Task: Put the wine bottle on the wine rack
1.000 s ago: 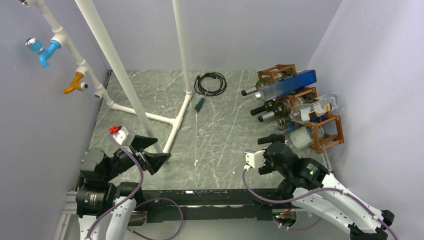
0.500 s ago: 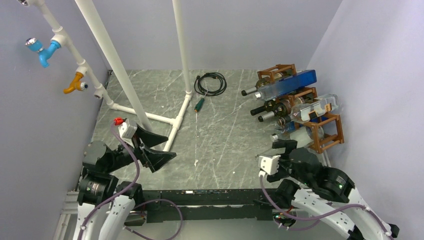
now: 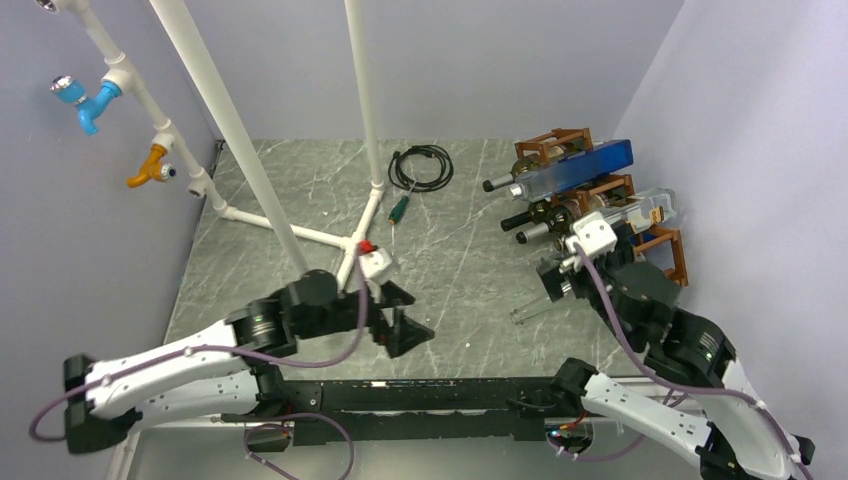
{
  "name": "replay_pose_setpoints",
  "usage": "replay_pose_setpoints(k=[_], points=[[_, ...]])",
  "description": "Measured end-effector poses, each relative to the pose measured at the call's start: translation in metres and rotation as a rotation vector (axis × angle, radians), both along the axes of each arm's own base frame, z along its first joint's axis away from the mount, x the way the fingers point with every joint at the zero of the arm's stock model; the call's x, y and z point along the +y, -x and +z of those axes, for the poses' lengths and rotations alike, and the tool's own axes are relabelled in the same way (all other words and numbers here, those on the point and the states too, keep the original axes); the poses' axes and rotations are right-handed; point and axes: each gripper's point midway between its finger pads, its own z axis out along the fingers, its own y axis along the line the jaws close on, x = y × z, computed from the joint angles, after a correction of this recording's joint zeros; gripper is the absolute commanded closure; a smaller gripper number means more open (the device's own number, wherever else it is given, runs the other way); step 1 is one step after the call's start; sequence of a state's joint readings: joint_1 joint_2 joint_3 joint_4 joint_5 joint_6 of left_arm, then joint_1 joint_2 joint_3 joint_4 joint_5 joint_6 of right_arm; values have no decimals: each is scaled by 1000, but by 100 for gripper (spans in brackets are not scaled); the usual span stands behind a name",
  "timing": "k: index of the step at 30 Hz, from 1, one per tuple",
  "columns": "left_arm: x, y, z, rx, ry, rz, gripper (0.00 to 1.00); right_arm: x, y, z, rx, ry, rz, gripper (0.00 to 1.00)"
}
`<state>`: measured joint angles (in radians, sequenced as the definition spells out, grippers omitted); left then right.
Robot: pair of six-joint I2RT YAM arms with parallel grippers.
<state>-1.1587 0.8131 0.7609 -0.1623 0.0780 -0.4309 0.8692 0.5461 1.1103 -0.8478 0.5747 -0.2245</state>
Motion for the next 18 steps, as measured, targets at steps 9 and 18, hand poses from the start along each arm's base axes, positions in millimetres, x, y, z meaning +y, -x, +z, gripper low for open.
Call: replay_pose_setpoints(k=[9, 18], points=[[-80, -38, -52, 42, -74, 94, 0, -30, -25, -28, 71, -41, -401, 5], [-138, -45, -53, 99, -7, 46, 1, -95, -40, -50, 157, -158, -746, 2]])
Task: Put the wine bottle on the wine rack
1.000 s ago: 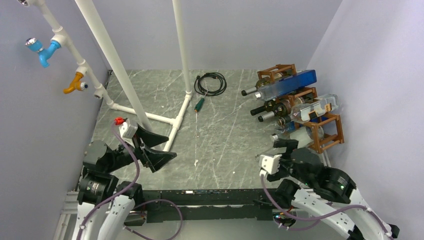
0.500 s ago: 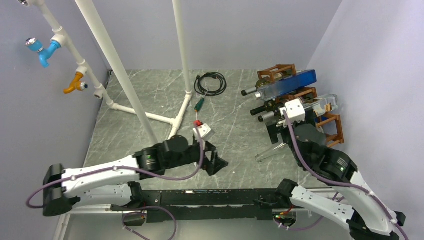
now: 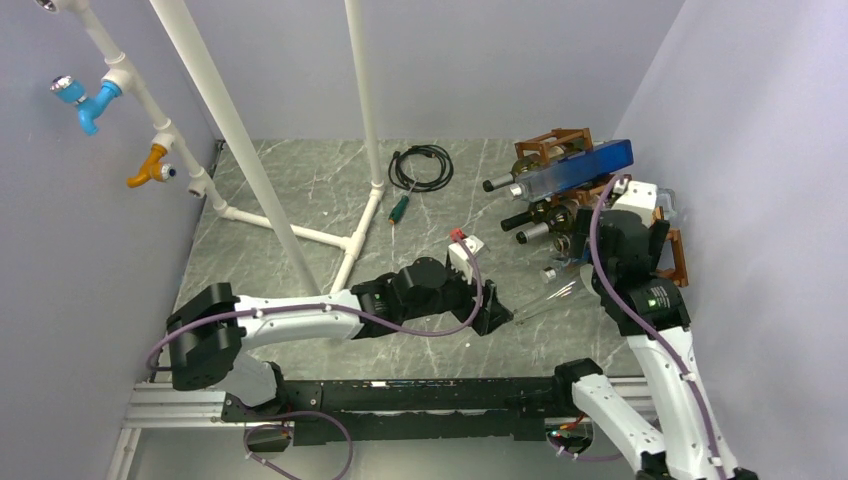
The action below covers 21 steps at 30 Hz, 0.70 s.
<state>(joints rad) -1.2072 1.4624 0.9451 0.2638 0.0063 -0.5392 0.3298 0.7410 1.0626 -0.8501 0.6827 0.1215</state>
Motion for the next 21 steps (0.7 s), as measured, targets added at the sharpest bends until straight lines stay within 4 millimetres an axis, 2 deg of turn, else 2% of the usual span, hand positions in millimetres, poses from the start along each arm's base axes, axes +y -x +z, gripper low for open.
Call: replay_pose_setpoints(k=[2, 7, 11, 13, 15, 19, 21], points=[[-8, 1, -1, 10, 13, -18, 3, -13, -2, -4, -4, -62, -73, 2], [-19, 3, -14, 43, -9, -40, 5, -30, -7, -9, -49, -219, -192, 4], [-28, 2, -17, 53, -31, -52, 8, -43, -7, -9, -99, -287, -283, 10], [-31, 2, -14, 55, -29, -60, 11, -48, -7, -10, -116, -292, -309, 18], [-35, 2, -13, 66, -24, -69, 14, -55, -7, -14, -128, -288, -343, 31], [-43, 2, -17, 111, -20, -86, 14, -66, -2, -29, -135, -268, -400, 49], [-46, 2, -23, 138, -32, -94, 14, -70, 2, -37, -122, -258, -422, 63]])
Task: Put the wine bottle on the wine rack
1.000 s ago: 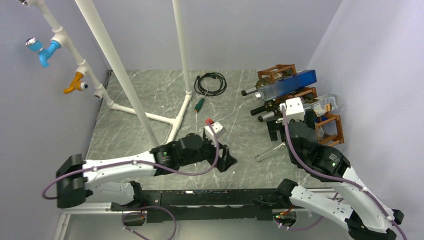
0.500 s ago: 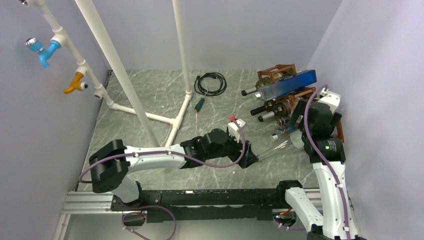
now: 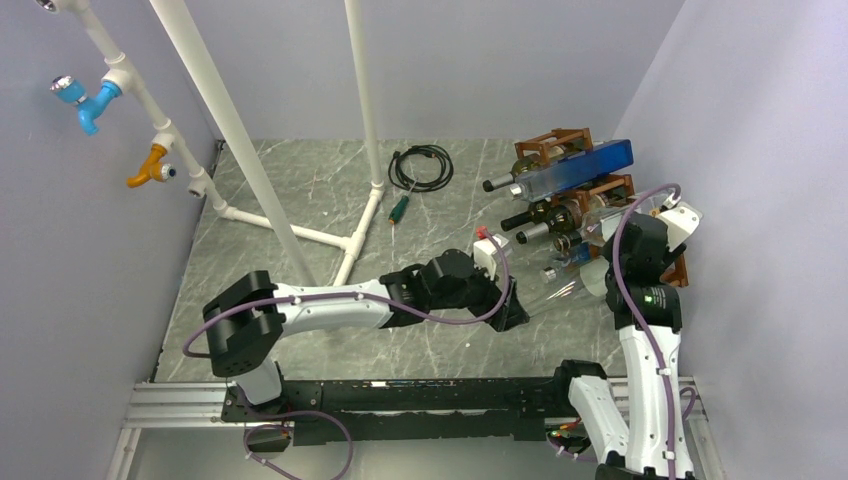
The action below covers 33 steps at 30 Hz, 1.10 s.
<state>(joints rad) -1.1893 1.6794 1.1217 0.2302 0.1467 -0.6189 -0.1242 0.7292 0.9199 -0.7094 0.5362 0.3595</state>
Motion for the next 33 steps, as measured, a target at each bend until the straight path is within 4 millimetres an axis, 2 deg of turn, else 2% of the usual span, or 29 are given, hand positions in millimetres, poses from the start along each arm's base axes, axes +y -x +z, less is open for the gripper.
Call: replay_pose_setpoints(k=[1, 5, 15, 22, 27, 33], points=[[-1, 0, -3, 13, -10, -6, 14, -2, 0, 0, 2, 1, -7, 66], [-5, 0, -9, 47, -27, -17, 15, -3, -6, 1, -18, -13, -12, 67], [-24, 5, 2, 85, 7, -96, 20, -7, -11, 0, -19, -14, -23, 68], [-28, 14, -21, 141, -43, -141, 22, -5, -13, -3, -16, -17, 0, 67], [-29, 17, -35, 168, -70, -159, 32, -4, -13, -3, -22, -8, 12, 69], [-37, 16, -33, 175, -68, -172, 56, -4, -14, -4, -26, -3, 15, 79]])
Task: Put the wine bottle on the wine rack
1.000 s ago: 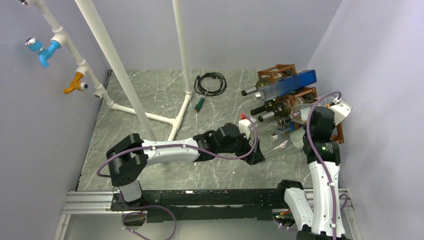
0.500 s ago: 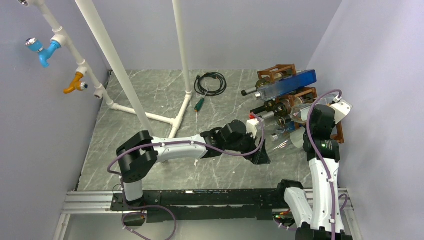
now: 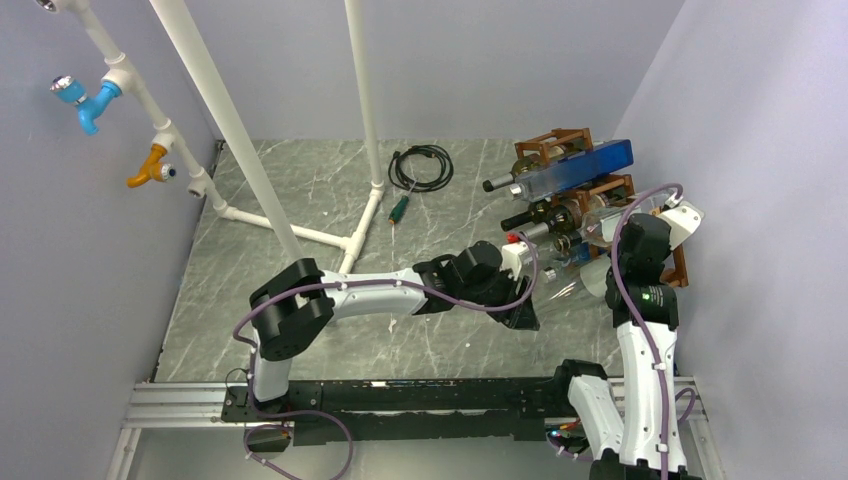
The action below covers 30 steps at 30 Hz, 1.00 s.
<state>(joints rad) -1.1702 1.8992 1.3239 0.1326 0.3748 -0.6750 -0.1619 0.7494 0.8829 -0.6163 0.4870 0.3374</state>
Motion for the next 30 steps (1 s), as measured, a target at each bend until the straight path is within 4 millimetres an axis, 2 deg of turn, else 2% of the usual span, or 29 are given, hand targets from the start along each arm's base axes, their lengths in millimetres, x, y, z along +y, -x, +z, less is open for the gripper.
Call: replay_pose_setpoints(k=[5, 14, 21, 30], points=[[-7, -2, -1, 10, -13, -19, 77, 0, -1, -1, -16, 0, 0, 89], [-14, 0, -4, 36, -62, -55, 100, -2, -3, -1, -19, -5, -5, 94], [-12, -2, -9, -64, -105, -24, 100, 3, -1, 0, 14, -34, 18, 100], [-5, -9, -8, -267, -170, 82, 100, 14, 1, 1, 50, -95, 66, 98]])
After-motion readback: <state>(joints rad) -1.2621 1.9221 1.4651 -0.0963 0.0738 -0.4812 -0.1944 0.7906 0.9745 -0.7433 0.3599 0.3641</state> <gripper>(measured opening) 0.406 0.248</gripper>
